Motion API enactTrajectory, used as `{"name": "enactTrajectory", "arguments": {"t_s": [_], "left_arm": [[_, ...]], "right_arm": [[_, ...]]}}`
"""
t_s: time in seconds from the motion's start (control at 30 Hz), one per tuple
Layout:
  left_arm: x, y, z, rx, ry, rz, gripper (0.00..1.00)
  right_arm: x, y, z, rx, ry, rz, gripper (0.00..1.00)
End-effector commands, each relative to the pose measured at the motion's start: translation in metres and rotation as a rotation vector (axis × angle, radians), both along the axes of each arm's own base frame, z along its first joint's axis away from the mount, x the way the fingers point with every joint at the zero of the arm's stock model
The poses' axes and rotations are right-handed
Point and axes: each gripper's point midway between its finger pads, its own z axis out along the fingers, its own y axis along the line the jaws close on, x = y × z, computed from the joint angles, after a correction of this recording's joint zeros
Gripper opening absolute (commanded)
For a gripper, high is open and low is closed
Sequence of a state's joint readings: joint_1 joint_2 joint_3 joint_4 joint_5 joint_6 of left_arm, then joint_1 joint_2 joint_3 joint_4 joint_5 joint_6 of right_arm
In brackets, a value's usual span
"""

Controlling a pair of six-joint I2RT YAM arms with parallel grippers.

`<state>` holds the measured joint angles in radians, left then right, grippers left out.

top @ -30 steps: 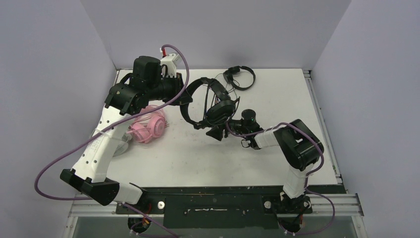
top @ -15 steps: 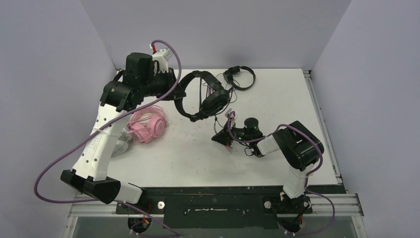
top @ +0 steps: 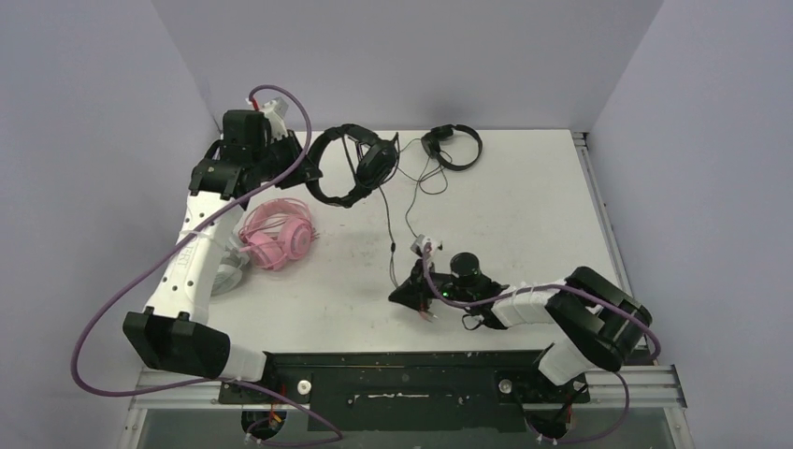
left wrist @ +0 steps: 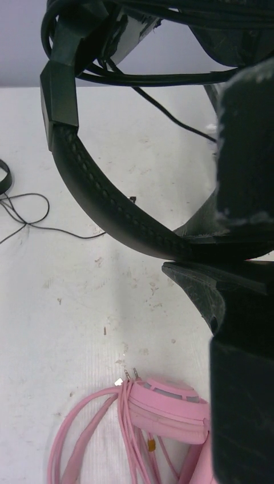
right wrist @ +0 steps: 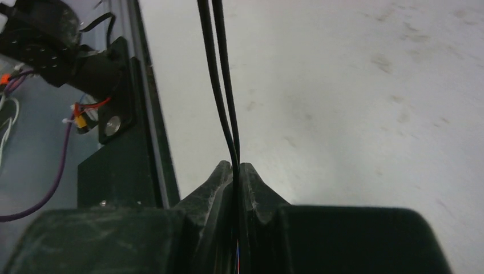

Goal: Wrap the headphones
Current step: Wrap the headphones cable around the headphones.

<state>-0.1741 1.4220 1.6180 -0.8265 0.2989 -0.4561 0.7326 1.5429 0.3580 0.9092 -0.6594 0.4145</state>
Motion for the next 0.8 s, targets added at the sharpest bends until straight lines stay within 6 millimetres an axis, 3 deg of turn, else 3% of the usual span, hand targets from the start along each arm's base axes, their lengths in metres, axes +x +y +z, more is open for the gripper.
{"name": "enactTrajectory", "arguments": {"t_s": [0.0,0.13,0.23,0.43,0.6,0.77], "left_arm": [[0.023,0.013,0.014,-0.080,-0.114,0.182,0.00],[0.030,0.060,-0.019,0.034,-0.080,0.456,0.00],[0.032,0.088,-0.038,0.155,-0.069,0.566,0.00],[0.029,0.115,-0.061,0.394,-0.119,0.542,0.00],[0.016,0.110,-0.064,0.638,-0.195,0.448,0.00],[-0.004,0.060,-0.066,0.838,-0.335,0.161,0.00]], "right_arm": [[-0.038,0.042,0.026,-0.120,-0.027,0.091,0.00],[-0.065,0.066,0.061,-0.181,-0.086,0.143,0.00],[-0.074,0.066,0.087,-0.180,-0.108,0.147,0.00],[-0.057,0.045,0.142,-0.228,-0.192,0.040,0.00],[-0.030,0.027,0.177,-0.299,-0.265,-0.056,0.00],[0.018,0.008,0.199,-0.368,-0.305,-0.139,0.00]]}}
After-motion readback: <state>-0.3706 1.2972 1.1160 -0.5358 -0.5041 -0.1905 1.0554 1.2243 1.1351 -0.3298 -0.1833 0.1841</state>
